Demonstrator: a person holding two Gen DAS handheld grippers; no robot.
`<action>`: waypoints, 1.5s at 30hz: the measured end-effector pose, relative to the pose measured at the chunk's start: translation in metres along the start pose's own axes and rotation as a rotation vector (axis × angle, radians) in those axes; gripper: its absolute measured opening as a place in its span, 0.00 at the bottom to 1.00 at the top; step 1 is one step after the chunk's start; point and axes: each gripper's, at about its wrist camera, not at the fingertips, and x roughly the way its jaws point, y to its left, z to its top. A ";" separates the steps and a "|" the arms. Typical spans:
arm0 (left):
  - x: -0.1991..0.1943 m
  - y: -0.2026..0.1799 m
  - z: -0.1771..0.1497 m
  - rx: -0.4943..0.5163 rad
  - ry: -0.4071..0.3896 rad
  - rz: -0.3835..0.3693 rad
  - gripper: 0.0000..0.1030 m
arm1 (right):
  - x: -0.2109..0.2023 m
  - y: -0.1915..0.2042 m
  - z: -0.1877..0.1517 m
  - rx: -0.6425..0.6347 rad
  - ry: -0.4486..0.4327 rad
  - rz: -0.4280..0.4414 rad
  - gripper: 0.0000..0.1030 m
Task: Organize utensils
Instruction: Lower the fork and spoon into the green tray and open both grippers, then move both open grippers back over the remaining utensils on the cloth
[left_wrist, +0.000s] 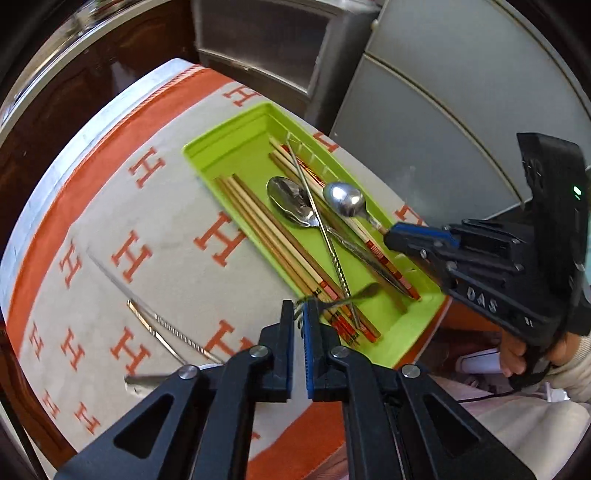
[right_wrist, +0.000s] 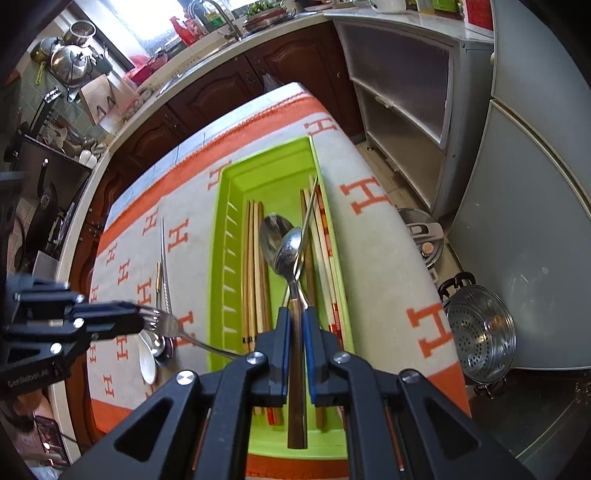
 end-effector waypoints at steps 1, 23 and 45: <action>0.006 0.000 0.006 0.007 0.002 0.016 0.08 | 0.002 -0.001 -0.002 -0.002 0.008 0.002 0.07; -0.003 0.040 -0.022 -0.306 -0.196 0.049 0.50 | 0.035 0.009 -0.006 -0.094 0.124 -0.009 0.08; -0.010 0.075 -0.157 -0.648 -0.191 0.094 0.57 | 0.028 0.048 -0.019 -0.166 0.135 0.034 0.08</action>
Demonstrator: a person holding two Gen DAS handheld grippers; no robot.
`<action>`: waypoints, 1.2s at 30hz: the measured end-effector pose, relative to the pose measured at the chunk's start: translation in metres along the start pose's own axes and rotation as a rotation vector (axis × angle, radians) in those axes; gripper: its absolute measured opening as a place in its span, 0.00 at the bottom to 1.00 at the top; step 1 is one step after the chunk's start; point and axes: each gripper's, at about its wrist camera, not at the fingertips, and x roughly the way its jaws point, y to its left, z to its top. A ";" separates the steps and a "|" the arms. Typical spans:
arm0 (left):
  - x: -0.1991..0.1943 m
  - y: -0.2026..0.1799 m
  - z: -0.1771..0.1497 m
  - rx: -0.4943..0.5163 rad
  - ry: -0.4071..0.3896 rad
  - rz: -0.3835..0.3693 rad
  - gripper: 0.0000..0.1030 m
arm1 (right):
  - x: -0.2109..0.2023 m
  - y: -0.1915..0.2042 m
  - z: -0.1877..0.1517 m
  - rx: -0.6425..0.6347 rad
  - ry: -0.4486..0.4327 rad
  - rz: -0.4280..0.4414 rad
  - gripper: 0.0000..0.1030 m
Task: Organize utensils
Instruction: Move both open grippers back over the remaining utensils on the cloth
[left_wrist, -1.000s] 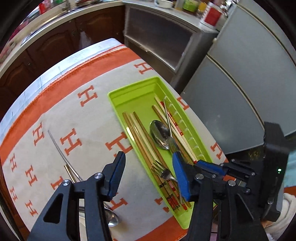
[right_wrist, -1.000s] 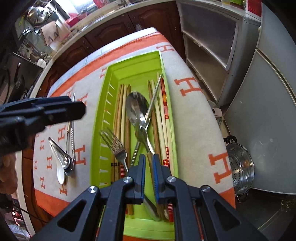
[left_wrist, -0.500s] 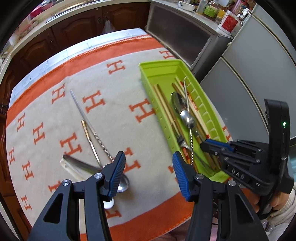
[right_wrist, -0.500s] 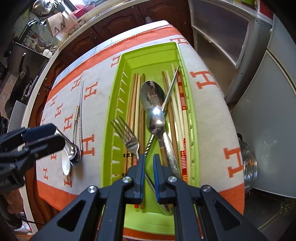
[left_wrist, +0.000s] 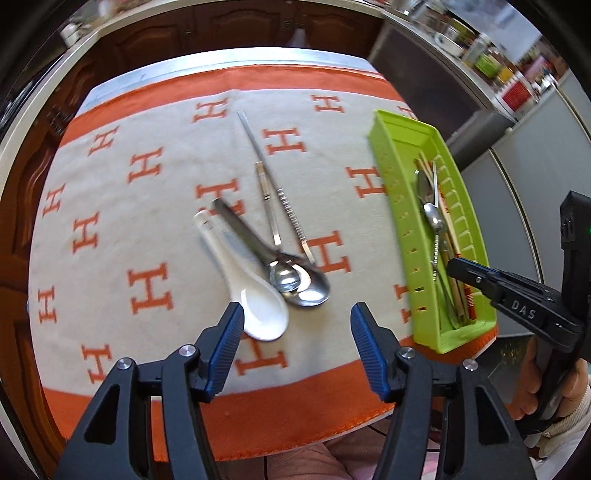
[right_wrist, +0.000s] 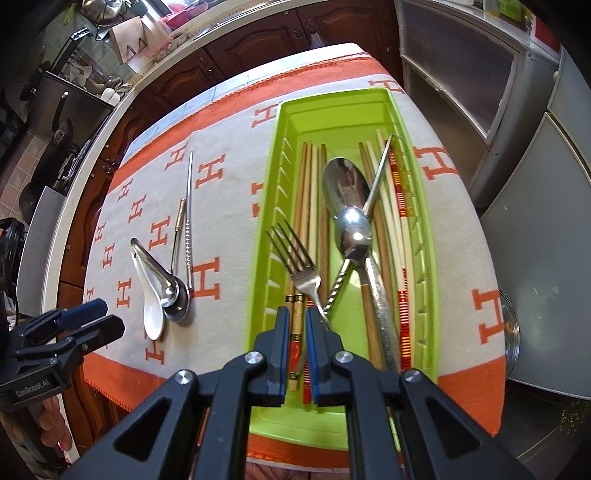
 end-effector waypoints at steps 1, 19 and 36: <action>0.000 0.005 -0.002 -0.013 -0.001 0.005 0.57 | 0.000 0.003 0.000 -0.005 -0.003 0.005 0.08; 0.021 0.073 -0.018 -0.238 -0.054 -0.056 0.57 | 0.025 0.078 0.012 -0.179 0.047 0.111 0.08; 0.066 0.091 0.009 -0.194 -0.195 -0.176 0.49 | 0.084 0.115 0.042 -0.192 0.125 0.213 0.08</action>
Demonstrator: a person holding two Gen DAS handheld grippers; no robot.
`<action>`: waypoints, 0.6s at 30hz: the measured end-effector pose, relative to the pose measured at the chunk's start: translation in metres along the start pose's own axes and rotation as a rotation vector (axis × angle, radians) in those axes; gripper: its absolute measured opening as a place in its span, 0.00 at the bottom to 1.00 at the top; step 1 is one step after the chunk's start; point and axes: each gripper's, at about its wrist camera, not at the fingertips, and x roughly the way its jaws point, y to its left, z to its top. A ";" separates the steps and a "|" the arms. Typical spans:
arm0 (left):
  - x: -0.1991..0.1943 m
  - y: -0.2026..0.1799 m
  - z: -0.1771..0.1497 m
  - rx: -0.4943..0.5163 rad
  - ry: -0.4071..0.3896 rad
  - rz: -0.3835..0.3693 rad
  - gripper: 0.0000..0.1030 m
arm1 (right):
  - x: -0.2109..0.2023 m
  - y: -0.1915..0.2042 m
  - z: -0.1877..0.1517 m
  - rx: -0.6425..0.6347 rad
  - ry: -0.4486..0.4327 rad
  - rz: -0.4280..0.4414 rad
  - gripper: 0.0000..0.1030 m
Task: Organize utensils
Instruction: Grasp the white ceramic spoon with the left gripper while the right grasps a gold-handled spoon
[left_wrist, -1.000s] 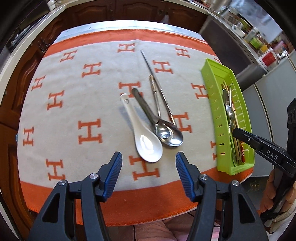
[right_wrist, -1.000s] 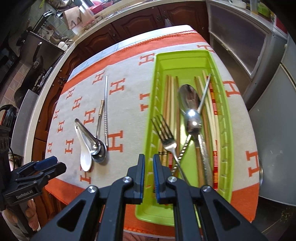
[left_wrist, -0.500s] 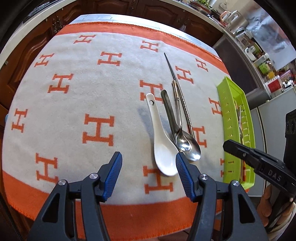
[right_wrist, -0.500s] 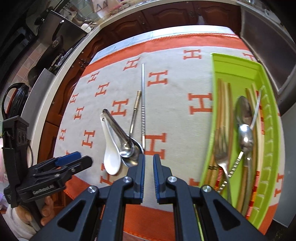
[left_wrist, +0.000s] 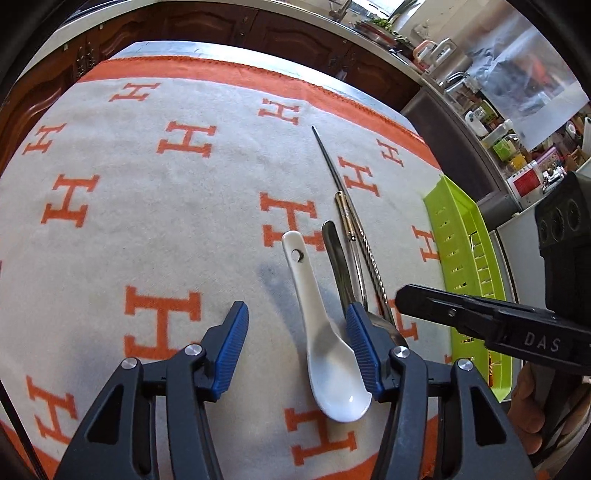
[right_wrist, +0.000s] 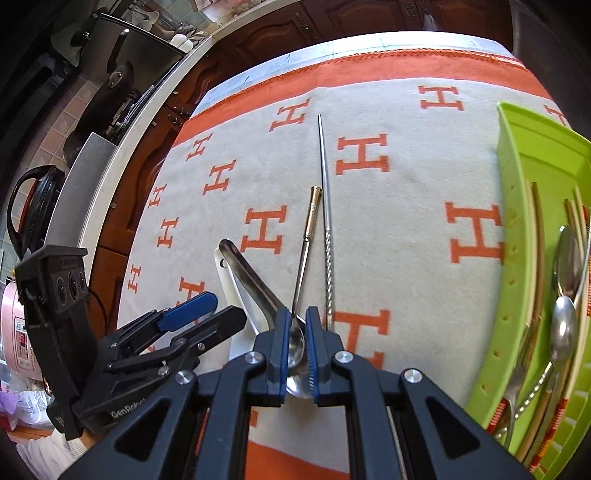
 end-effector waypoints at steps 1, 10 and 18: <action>0.001 0.000 0.001 0.011 -0.005 0.001 0.46 | 0.003 0.000 0.002 0.003 0.003 0.003 0.08; 0.010 -0.008 0.007 0.079 0.011 0.005 0.30 | 0.024 0.004 0.018 0.011 0.025 -0.025 0.08; 0.014 -0.014 0.003 0.053 0.031 -0.034 0.16 | 0.037 0.015 0.021 -0.037 0.046 -0.132 0.08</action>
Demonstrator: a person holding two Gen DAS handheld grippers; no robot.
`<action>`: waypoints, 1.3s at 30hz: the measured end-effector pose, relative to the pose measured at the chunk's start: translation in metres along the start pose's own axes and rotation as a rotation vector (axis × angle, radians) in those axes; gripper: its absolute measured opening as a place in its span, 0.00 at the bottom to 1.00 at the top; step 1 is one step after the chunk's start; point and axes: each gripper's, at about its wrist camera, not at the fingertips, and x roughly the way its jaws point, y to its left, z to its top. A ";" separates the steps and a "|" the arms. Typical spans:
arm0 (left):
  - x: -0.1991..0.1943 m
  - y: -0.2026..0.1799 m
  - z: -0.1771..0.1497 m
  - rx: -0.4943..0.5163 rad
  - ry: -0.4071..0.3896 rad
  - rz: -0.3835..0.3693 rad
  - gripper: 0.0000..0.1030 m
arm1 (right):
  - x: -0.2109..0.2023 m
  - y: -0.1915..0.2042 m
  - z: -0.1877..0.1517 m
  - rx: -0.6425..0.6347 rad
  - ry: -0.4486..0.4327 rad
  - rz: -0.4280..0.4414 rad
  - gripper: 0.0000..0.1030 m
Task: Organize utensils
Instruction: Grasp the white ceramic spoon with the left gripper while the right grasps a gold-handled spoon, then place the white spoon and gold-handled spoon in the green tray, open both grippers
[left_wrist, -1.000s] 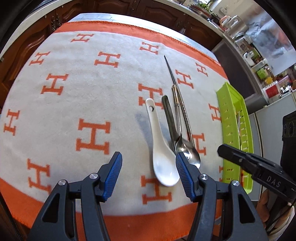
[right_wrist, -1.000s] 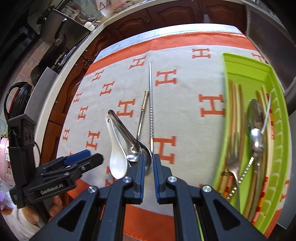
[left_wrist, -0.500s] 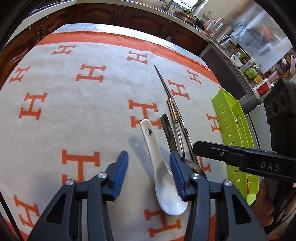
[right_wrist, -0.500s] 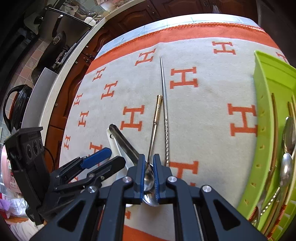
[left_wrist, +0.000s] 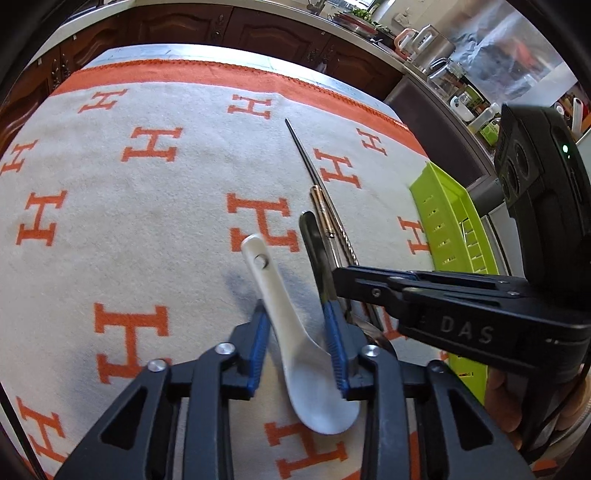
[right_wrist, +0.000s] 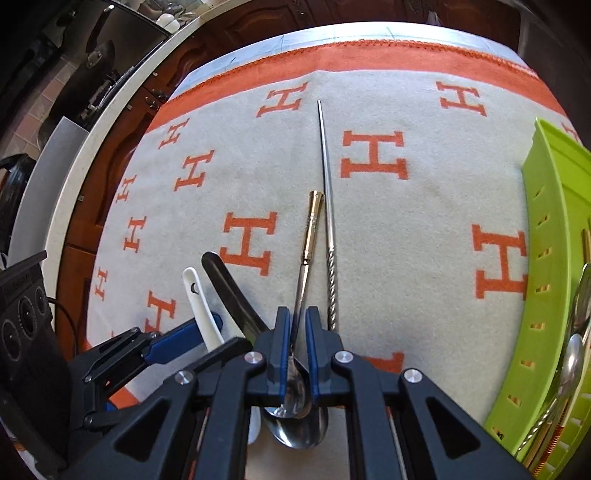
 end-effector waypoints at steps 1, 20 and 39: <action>0.002 -0.001 -0.001 -0.002 0.007 0.001 0.13 | 0.001 0.003 0.001 -0.013 -0.002 -0.019 0.08; -0.016 0.006 -0.005 -0.113 0.015 -0.030 0.04 | -0.030 -0.008 -0.007 0.042 -0.073 -0.018 0.03; -0.061 -0.095 0.014 0.072 0.031 -0.188 0.04 | -0.117 -0.079 -0.064 0.238 -0.212 -0.033 0.03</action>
